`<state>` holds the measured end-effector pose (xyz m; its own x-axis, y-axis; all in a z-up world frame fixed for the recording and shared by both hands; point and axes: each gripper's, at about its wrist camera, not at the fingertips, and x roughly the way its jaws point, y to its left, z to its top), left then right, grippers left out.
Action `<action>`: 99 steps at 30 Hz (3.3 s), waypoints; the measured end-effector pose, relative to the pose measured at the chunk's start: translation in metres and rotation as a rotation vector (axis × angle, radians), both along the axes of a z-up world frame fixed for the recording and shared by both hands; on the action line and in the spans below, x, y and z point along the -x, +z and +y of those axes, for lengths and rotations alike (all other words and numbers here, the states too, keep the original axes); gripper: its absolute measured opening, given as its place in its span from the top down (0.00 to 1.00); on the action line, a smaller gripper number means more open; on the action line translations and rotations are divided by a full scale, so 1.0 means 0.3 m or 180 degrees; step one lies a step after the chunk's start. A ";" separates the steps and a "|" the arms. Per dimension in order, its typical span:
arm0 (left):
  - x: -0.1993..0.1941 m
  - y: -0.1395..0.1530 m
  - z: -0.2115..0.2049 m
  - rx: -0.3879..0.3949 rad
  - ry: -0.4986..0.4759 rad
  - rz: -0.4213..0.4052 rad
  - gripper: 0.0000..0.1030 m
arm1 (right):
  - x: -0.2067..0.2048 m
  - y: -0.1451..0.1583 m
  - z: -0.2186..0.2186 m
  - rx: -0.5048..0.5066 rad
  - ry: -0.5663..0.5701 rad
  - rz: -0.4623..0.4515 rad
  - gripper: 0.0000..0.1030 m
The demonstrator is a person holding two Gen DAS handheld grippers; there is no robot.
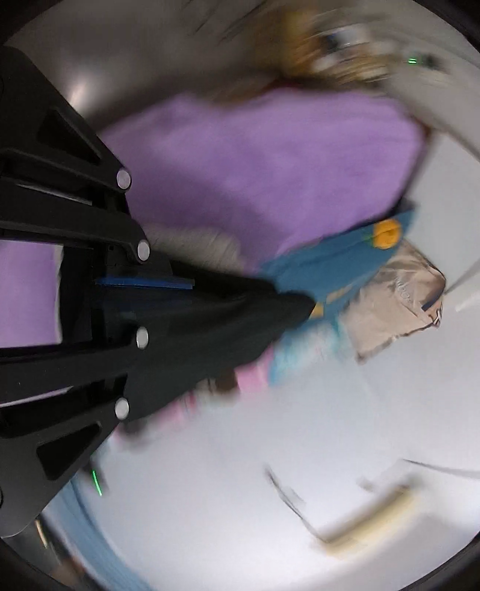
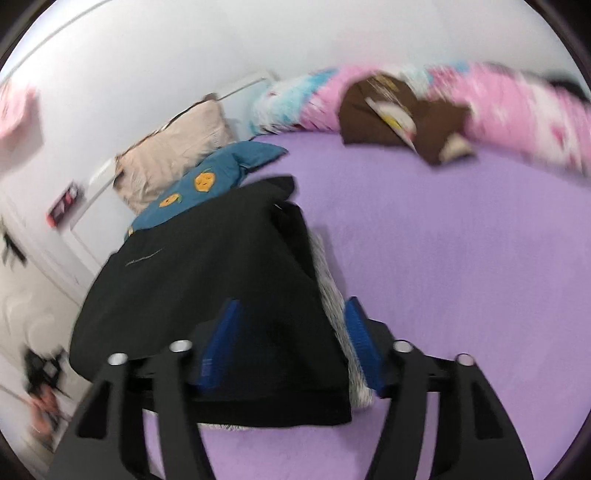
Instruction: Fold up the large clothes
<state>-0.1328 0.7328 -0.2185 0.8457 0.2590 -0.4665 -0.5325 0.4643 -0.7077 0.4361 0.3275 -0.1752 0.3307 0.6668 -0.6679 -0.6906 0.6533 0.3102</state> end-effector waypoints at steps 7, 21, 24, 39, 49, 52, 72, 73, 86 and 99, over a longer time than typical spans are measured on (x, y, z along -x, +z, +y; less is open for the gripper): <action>-0.379 0.255 -0.122 -0.1122 -0.0082 0.1303 0.06 | 0.094 0.119 0.332 0.0342 0.0236 -0.0561 0.06; -0.603 -0.008 -0.003 -0.0680 -0.0105 0.1075 0.06 | -0.022 -0.130 0.486 0.0327 0.0328 -0.0405 0.06; -0.562 -0.078 0.039 -0.0408 -0.0050 0.0950 0.05 | -0.061 -0.196 0.470 0.0191 0.0208 -0.0163 0.06; -0.541 0.146 -0.058 -0.0944 -0.0007 0.1002 0.06 | -0.096 -0.025 0.371 0.0071 -0.0260 -0.0505 0.06; -0.594 0.039 -0.039 -0.0911 -0.0037 0.1623 0.06 | -0.227 -0.195 0.354 0.0389 -0.0330 0.0220 0.06; -0.527 0.068 -0.052 -0.0892 0.0027 0.1484 0.06 | -0.247 -0.195 0.251 0.0293 -0.0594 0.0410 0.06; -0.283 0.403 -0.631 -0.1333 0.0217 0.1471 0.06 | 0.462 0.248 -0.042 -0.0109 -0.0211 -0.0566 0.06; -0.280 0.414 -0.665 -0.1378 0.0209 0.1498 0.06 | 0.508 0.256 -0.054 -0.0101 -0.0157 -0.0608 0.06; -0.114 0.510 -1.115 -0.1651 0.0297 0.1576 0.06 | 0.979 0.345 -0.267 0.0083 0.0059 -0.0877 0.06; 0.039 0.523 -1.369 -0.1601 0.0175 0.1596 0.06 | 1.253 0.422 -0.432 0.0050 0.0073 -0.0901 0.06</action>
